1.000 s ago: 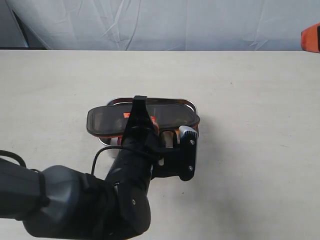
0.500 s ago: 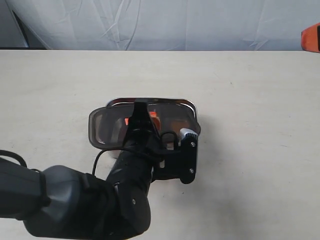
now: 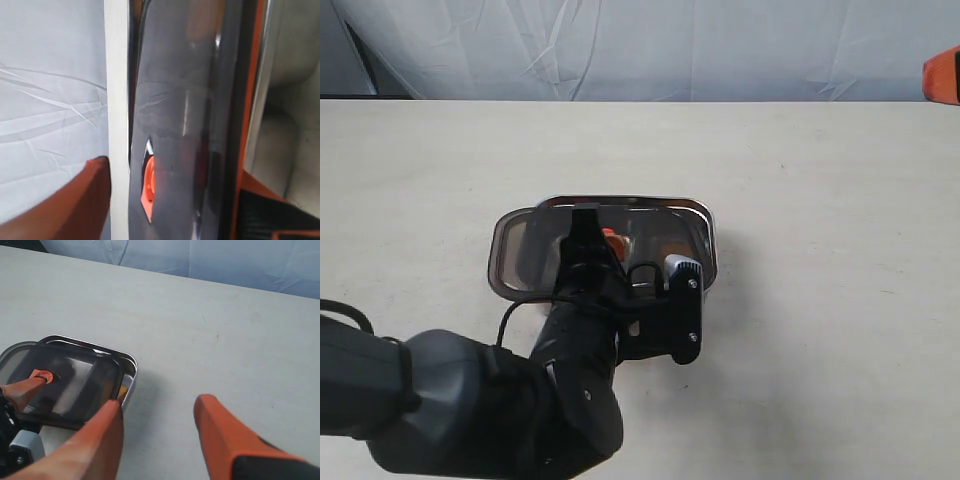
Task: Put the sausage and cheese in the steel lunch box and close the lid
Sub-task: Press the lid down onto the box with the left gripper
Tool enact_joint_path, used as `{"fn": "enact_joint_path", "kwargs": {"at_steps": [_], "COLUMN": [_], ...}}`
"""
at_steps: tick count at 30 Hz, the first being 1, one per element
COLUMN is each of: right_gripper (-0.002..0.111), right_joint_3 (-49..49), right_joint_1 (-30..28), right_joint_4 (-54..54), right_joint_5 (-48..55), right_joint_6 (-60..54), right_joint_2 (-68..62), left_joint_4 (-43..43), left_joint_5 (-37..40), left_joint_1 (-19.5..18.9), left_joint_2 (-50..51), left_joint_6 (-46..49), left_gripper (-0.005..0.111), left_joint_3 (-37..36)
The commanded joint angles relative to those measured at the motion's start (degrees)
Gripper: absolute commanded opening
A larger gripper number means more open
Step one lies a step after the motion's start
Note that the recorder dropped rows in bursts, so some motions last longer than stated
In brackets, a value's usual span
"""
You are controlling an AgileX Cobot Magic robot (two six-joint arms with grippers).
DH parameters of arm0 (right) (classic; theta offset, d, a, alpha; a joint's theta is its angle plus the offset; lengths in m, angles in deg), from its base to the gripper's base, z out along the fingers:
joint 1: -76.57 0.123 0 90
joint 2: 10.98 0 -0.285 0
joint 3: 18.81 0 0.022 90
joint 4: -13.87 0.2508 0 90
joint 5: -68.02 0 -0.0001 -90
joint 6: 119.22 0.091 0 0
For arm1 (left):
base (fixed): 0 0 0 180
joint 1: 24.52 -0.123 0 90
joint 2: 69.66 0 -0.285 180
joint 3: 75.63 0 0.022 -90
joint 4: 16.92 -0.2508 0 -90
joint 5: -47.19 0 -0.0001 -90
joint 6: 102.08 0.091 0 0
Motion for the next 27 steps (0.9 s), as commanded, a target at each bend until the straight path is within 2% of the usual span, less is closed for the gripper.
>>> {"fn": "enact_joint_path", "kwargs": {"at_steps": [1, 11, 27], "right_gripper": [0.046, 0.046, 0.046], "right_joint_3": [0.3, 0.3, 0.3], "right_joint_1": [-0.3, -0.3, -0.3], "right_joint_4": [-0.5, -0.7, -0.7], "right_joint_5": [-0.2, -0.1, -0.1], "right_joint_6": [-0.2, -0.2, -0.2], "right_joint_2": [0.4, 0.4, 0.4], "left_joint_4": [5.1, 8.5, 11.1], "left_joint_5": [-1.3, -1.3, -0.8], "left_joint_1": [0.3, 0.4, 4.8], "left_joint_2": [0.1, -1.4, -2.6], "left_joint_6": [1.0, 3.1, 4.6], "left_gripper": [0.058, 0.058, 0.058], "left_joint_3": [0.0, 0.0, 0.0]}}
